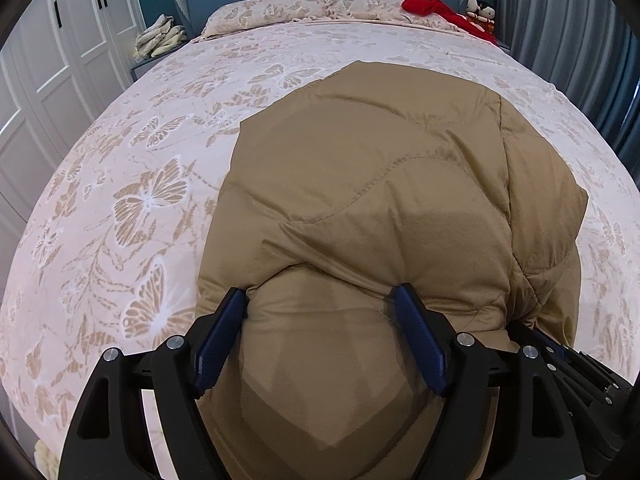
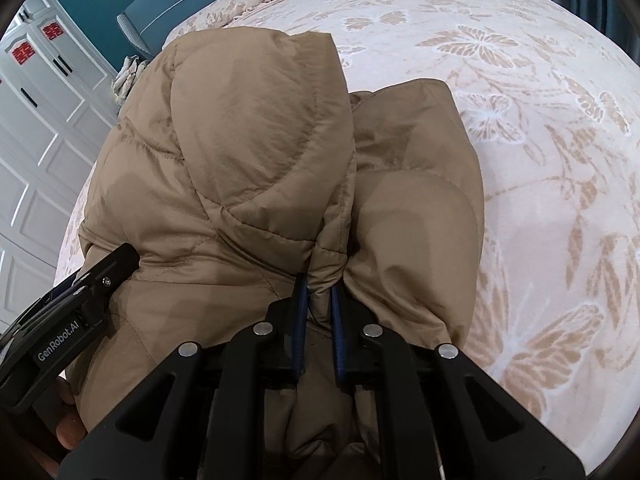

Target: Fold large clothes

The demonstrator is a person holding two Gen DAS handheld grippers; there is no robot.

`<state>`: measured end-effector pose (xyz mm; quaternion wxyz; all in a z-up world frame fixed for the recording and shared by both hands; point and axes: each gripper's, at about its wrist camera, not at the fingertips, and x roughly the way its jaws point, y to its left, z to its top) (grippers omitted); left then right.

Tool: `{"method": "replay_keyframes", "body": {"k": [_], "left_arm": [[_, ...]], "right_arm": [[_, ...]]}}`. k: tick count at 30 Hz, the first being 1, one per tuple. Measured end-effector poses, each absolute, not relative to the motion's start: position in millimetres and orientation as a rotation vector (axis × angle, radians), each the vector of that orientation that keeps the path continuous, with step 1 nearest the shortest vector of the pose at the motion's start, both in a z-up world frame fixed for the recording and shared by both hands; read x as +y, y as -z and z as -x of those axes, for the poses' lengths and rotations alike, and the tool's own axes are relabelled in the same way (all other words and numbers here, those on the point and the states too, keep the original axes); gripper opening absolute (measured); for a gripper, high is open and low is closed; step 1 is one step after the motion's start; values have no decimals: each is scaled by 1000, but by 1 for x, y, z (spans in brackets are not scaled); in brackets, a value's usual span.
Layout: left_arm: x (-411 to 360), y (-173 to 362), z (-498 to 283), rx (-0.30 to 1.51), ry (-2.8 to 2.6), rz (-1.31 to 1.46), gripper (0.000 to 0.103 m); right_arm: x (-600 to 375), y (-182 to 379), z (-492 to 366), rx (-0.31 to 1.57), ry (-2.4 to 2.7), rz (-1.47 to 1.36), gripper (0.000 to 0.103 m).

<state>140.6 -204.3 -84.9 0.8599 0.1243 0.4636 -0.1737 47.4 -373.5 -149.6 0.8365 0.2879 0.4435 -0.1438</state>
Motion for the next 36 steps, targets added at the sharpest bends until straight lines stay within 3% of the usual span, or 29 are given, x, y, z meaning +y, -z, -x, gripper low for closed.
{"method": "replay_keyframes", "body": {"k": [18, 22, 24, 26, 27, 36], "left_arm": [[-210, 89, -142, 953, 340, -254, 78], [-190, 71, -151, 1005, 400, -151, 78], [-168, 58, -157, 1029, 399, -64, 78], [-141, 44, -167, 1022, 376, 16, 77], [-128, 40, -173, 1024, 364, 41, 77], [-79, 91, -207, 1254, 434, 370, 78]], "right_arm": [[-377, 152, -43, 908, 299, -633, 10], [-389, 129, -29, 896, 300, -713, 18], [-391, 111, -15, 854, 321, -704, 31], [-393, 95, -1, 823, 356, -682, 50], [-395, 89, 6, 814, 376, -675, 53], [-418, 148, 17, 887, 340, -936, 56]]}}
